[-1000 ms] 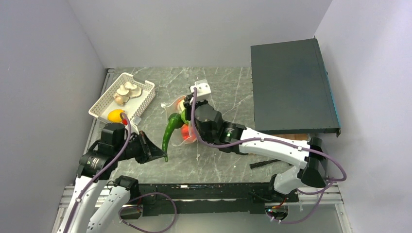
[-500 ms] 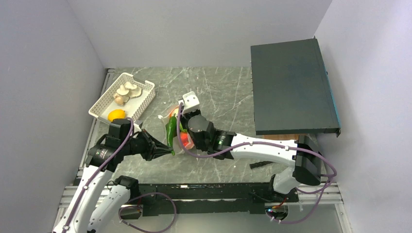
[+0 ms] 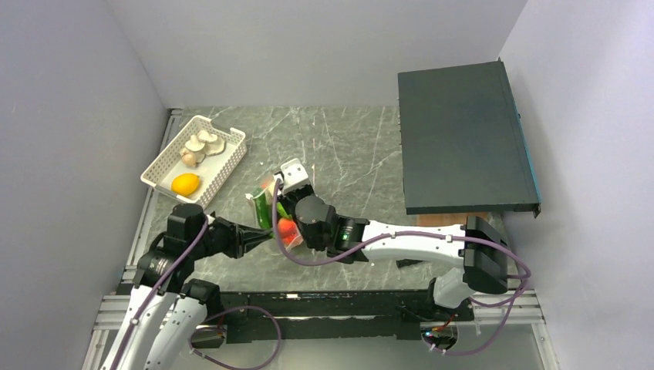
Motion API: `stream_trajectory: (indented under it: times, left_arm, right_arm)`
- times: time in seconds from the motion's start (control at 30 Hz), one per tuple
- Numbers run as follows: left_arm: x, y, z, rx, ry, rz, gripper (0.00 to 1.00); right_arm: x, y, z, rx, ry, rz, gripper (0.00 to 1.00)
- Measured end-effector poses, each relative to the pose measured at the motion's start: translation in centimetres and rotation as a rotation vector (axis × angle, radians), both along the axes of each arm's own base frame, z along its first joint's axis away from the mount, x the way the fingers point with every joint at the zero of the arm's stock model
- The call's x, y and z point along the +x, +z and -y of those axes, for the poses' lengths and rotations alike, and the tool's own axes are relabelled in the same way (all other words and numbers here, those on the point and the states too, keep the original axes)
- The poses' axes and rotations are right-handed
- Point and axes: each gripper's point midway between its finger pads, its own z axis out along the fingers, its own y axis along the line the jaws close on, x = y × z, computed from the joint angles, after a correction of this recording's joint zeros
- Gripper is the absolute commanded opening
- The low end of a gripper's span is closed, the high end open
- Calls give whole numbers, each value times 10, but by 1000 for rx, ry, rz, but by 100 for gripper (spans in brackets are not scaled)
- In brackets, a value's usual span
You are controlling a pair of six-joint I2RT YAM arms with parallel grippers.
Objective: Place the food in the zip-top bag and seal the zipper
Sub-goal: Place the fake vegetable in the zipper food storage bag.
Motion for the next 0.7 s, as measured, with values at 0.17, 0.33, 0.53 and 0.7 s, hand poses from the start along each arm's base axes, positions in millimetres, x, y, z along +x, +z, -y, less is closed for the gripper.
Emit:
stream_trajectory:
  times: [0.17, 0.33, 0.53, 0.7]
  left_arm:
    - [8, 6, -9, -62, 140, -27, 27]
    - [23, 7, -10, -86, 196, -66, 29]
    - [45, 7, -10, -87, 248, -63, 61]
    - [56, 22, -20, -21, 274, 123, 82]
  right_arm:
    - [-3, -8, -6, -21, 5, 4, 0]
    - [-6, -16, -11, -39, 13, 1, 0]
    - [-15, -20, -18, -48, 34, -3, 0]
    - [-16, -29, -23, -25, 69, -53, 0]
